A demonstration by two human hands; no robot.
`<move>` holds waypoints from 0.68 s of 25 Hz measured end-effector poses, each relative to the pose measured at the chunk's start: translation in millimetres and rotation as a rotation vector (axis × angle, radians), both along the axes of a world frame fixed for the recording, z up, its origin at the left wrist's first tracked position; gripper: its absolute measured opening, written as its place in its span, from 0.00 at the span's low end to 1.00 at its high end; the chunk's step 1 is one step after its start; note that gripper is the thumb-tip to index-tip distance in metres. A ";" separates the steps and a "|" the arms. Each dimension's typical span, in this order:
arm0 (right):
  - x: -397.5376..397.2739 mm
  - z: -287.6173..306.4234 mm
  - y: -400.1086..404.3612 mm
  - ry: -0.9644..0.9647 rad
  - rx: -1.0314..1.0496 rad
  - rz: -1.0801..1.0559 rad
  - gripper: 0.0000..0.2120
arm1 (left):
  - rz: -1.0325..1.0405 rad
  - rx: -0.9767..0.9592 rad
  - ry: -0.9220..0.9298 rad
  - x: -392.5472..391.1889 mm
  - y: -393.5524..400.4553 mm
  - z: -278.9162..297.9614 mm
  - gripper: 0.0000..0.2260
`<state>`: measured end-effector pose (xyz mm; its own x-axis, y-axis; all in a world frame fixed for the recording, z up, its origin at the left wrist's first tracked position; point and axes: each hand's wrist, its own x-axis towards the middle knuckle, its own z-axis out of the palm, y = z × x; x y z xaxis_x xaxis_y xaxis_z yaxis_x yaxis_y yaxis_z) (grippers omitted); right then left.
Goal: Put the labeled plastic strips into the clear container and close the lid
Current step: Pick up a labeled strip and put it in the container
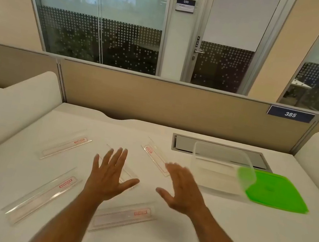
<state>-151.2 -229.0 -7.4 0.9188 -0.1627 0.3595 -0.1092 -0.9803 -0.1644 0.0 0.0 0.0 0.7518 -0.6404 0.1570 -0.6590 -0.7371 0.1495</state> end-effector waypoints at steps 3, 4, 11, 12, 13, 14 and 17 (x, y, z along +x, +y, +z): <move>0.9 -15.5 18.8 0.330 0.124 0.083 0.34 | -0.170 -0.013 0.181 -7.4 13.2 -16.5 0.41; 0.2 -21.5 25.6 0.428 0.145 0.084 0.32 | -0.189 0.001 0.264 -10.8 18.8 -24.2 0.38; 9.3 -28.3 37.9 0.443 0.280 0.074 0.13 | -0.199 0.001 0.424 -26.5 24.0 -30.6 0.17; 9.2 -29.0 37.3 0.421 0.300 0.064 0.12 | -0.191 -0.006 0.416 -28.2 23.4 -29.1 0.16; 8.7 -30.0 35.6 0.405 0.319 0.051 0.12 | -0.187 -0.012 0.409 -28.8 21.7 -27.6 0.15; 7.7 -30.2 34.6 0.397 0.340 0.040 0.12 | -0.183 -0.012 0.404 -29.4 19.8 -25.9 0.14; 5.8 -28.7 29.2 0.342 0.520 -0.010 0.10 | -0.160 -0.064 0.440 -30.8 12.3 -23.0 0.11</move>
